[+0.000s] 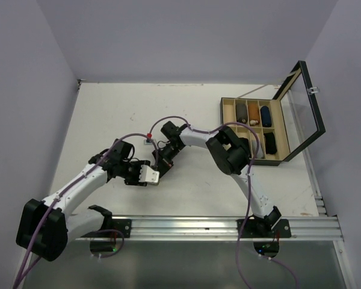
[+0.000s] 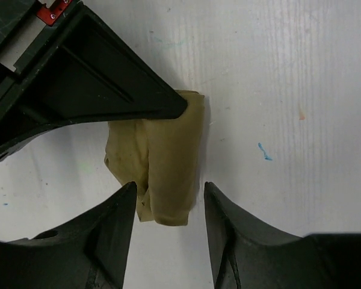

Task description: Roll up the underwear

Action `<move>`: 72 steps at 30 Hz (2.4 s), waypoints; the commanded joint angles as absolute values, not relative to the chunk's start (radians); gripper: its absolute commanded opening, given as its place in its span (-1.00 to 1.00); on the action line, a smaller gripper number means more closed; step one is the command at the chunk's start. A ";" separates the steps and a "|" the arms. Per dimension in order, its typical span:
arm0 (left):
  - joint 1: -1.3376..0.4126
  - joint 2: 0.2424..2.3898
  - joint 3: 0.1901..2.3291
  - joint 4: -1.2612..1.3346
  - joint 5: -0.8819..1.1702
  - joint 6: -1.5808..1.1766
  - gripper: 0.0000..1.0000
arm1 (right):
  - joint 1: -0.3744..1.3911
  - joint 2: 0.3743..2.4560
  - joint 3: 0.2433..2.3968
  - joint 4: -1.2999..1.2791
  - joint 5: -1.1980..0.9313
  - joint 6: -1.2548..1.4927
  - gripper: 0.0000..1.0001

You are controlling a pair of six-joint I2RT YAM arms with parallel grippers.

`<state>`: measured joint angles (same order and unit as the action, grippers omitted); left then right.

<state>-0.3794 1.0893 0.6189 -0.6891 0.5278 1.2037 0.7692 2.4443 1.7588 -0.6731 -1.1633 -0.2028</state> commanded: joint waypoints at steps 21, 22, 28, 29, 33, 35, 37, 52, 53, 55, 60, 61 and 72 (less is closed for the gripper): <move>-0.474 1.560 0.709 -0.868 0.428 1.200 -0.89 | 0.614 2.422 1.928 -0.908 -0.933 -0.245 -0.24; -0.472 1.583 0.736 -0.905 0.433 1.194 -0.89 | 0.592 2.404 1.968 -0.945 -0.924 -0.244 -0.21; -0.427 1.814 0.911 -1.075 0.534 1.157 -0.89 | 0.447 2.205 1.852 -0.963 -0.825 -0.351 -0.21; -0.401 1.845 0.937 -1.094 0.544 1.154 -0.88 | 0.433 2.175 1.830 -0.962 -0.821 -0.363 -0.21; -0.327 2.044 1.110 -1.195 0.586 1.144 -0.87 | 0.403 2.008 1.660 -0.863 -0.787 -0.383 -0.25; -0.287 2.110 1.179 -1.226 0.595 1.144 -0.87 | 0.403 1.912 1.594 -0.793 -0.787 -0.359 -0.28; -0.269 2.201 1.288 -1.281 0.600 1.140 -0.87 | 0.425 1.852 1.505 -0.695 -0.785 -0.321 -0.31; -0.255 2.263 1.365 -1.238 0.580 1.091 -0.70 | 0.954 1.848 1.338 -0.350 -0.497 -0.548 -0.09; -0.255 2.257 1.364 -1.233 0.580 1.086 -0.70 | 0.974 1.856 1.335 -0.341 -0.495 -0.557 -0.09; -0.255 2.255 1.365 -1.224 0.583 1.088 -0.67 | 0.992 1.888 1.331 -0.311 -0.489 -0.569 -0.07; -0.255 2.255 1.368 -1.221 0.592 1.088 -0.61 | 1.015 1.971 1.338 -0.256 -0.427 -0.581 -0.06; -0.255 2.255 1.368 -1.220 0.592 1.089 -0.59 | 1.015 1.982 1.335 -0.246 -0.402 -0.584 -0.07; -0.255 2.266 1.387 -1.226 0.594 1.085 -0.58 | 1.022 1.859 1.288 -0.265 -0.350 -0.635 -0.19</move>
<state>-0.2508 2.2219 1.3876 -1.4384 0.7288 1.0546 1.0306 1.9358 1.2842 -0.2909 -0.4080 -0.5781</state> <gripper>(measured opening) 0.255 0.402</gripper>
